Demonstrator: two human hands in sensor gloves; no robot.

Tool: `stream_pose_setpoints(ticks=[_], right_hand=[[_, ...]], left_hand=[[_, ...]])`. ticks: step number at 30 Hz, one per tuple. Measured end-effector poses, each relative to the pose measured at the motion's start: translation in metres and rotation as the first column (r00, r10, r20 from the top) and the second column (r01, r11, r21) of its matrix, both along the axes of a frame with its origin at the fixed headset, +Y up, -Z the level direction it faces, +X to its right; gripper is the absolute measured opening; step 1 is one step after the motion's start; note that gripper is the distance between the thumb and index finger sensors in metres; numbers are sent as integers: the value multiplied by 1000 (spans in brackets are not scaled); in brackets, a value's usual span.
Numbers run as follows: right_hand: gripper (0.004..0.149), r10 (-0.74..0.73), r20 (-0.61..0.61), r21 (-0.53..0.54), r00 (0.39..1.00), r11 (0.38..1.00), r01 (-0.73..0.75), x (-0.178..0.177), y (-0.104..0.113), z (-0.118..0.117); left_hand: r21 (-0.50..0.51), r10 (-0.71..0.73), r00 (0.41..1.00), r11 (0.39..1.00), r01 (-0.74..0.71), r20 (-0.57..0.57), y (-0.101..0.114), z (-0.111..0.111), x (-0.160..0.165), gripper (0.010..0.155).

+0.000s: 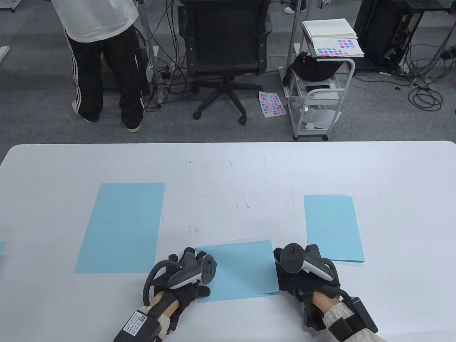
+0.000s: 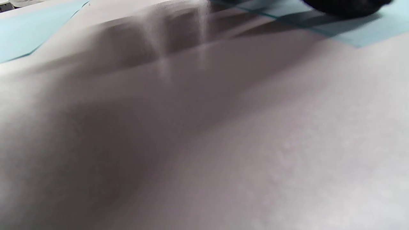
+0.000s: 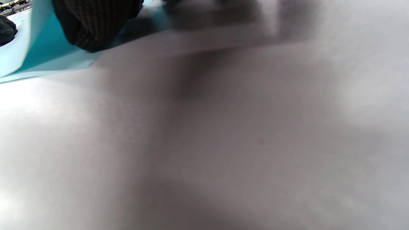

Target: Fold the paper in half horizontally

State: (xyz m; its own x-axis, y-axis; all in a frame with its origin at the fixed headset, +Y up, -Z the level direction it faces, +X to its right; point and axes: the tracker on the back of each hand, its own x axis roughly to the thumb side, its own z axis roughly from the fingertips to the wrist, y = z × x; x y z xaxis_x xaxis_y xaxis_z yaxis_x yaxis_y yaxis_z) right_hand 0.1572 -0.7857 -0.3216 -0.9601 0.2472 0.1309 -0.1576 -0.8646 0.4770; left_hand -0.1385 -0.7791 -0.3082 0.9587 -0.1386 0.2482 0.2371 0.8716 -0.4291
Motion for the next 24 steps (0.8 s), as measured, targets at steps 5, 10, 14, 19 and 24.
stream_pose_setpoints(ticks=[5, 10, 14, 19, 24], right_hand=[[62, -2, 0, 1, 1000, 1000, 2, 0, 0, 0], [62, -9, 6, -5, 1000, 1000, 9, 2, 6, 0], [62, -13, 96, 59, 995, 998, 7, 11, 27, -6], [60, -68, 182, 170, 981, 985, 36, 9, 62, -18], [58, -107, 88, 227, 990, 970, 85, -27, 76, -25]], left_hand=[[-2, -9, 1000, 1000, 9, 7, 0, 1, -1, 76], [-16, 8, 1000, 1000, -8, -4, 0, 1, -3, 75], [-12, 11, 1000, 1000, -11, 5, 0, 1, -3, 75], [-23, 29, 1000, 999, -29, 2, 0, 0, -4, 76], [-25, 34, 999, 999, -34, 1, 0, -1, -5, 76]])
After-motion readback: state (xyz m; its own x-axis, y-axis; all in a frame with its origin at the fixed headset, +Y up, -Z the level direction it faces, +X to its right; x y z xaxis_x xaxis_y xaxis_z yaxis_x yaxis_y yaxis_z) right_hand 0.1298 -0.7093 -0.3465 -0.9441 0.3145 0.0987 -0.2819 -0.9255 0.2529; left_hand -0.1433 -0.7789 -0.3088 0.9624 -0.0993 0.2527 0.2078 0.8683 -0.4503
